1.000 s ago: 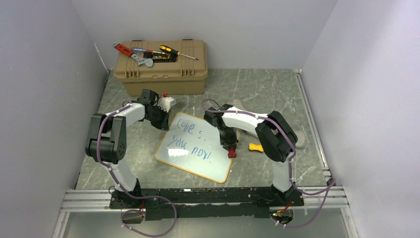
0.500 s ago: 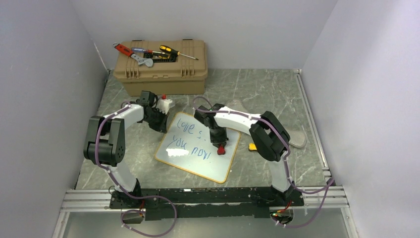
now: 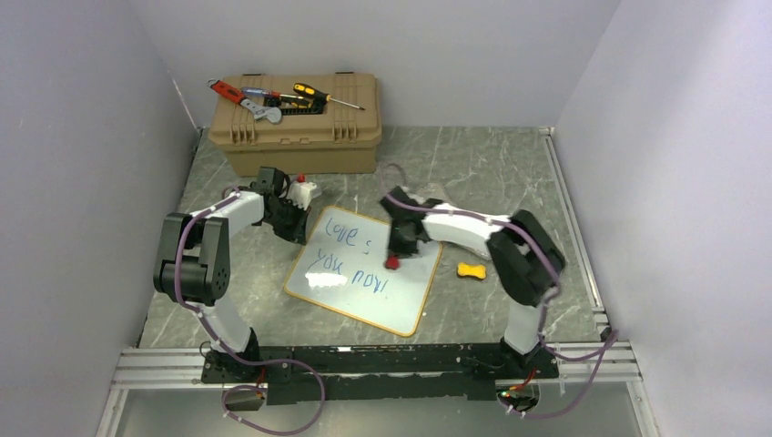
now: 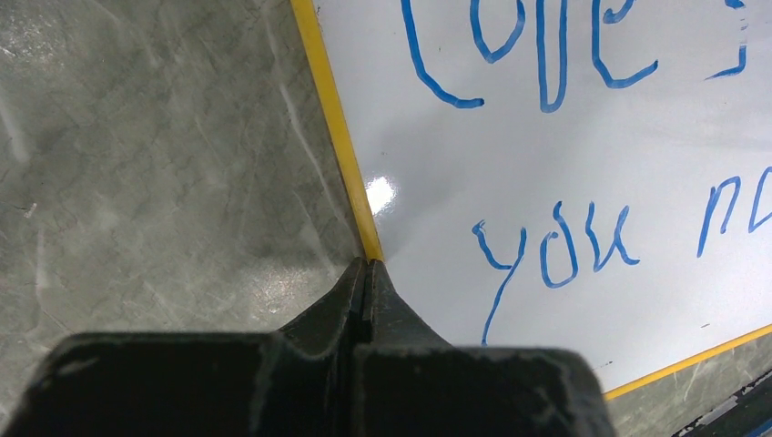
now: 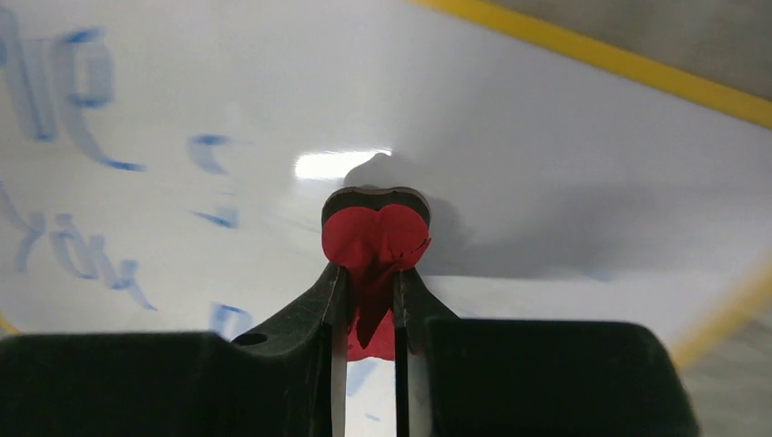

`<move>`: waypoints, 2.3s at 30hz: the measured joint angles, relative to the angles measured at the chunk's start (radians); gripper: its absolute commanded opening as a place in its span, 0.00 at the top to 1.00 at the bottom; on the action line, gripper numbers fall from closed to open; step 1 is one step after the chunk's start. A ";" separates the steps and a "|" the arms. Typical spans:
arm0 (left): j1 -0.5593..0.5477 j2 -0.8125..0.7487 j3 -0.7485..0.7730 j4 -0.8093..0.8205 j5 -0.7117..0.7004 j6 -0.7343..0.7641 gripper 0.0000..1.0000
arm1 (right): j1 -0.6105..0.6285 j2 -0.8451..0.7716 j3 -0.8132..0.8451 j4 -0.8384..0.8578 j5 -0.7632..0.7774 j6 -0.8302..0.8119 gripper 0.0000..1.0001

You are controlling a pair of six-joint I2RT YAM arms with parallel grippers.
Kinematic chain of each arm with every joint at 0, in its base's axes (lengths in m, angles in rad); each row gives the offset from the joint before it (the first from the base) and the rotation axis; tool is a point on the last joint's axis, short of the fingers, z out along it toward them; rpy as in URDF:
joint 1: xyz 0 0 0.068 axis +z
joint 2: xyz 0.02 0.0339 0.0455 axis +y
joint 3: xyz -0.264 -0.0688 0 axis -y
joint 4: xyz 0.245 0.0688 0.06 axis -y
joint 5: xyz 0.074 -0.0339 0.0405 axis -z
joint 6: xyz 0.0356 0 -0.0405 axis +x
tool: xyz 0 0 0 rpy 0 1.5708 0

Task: Erase the whiteboard
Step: Erase the whiteboard at the center of the board.

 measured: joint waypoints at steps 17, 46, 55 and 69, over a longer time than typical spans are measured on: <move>0.004 0.001 0.000 -0.007 0.010 0.001 1.00 | -0.122 -0.151 -0.177 -0.084 0.068 -0.038 1.00; 0.007 0.010 0.006 -0.017 0.030 0.003 1.00 | -0.035 -0.174 -0.193 -0.148 0.084 -0.018 1.00; 0.008 0.010 0.006 -0.017 0.032 0.003 1.00 | 0.061 -0.063 -0.042 -0.294 0.146 -0.037 1.00; 0.013 0.011 0.018 -0.070 0.032 0.003 1.00 | -0.215 -0.403 -0.087 -0.160 -0.561 -0.293 1.00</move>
